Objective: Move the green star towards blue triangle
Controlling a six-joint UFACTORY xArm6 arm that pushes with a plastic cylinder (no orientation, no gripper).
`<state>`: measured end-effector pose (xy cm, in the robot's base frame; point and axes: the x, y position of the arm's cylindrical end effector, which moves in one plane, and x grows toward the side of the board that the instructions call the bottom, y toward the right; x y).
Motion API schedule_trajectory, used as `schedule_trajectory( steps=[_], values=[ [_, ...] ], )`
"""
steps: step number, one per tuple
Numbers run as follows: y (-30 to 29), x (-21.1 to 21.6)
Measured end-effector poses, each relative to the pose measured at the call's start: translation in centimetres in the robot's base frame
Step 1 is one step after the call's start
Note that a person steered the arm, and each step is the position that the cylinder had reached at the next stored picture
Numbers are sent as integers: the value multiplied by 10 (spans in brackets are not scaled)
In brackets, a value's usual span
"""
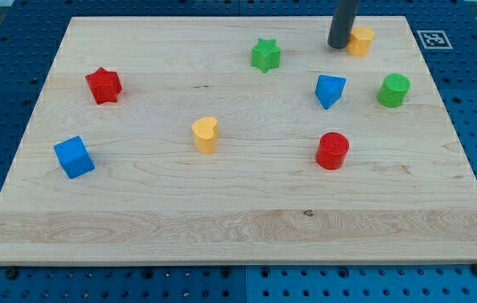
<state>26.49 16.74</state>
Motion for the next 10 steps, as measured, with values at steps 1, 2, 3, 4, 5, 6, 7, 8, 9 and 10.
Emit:
schedule_trajectory(
  steps=[1,2,3,4,5,6,7,8,9,10],
  values=[
    [33,0],
    [40,0],
    [22,0],
    [-28,-5],
    [-74,-7],
    [-109,-12],
    [-143,-12],
    [-158,26],
    [-158,26],
    [-144,43]
  ],
)
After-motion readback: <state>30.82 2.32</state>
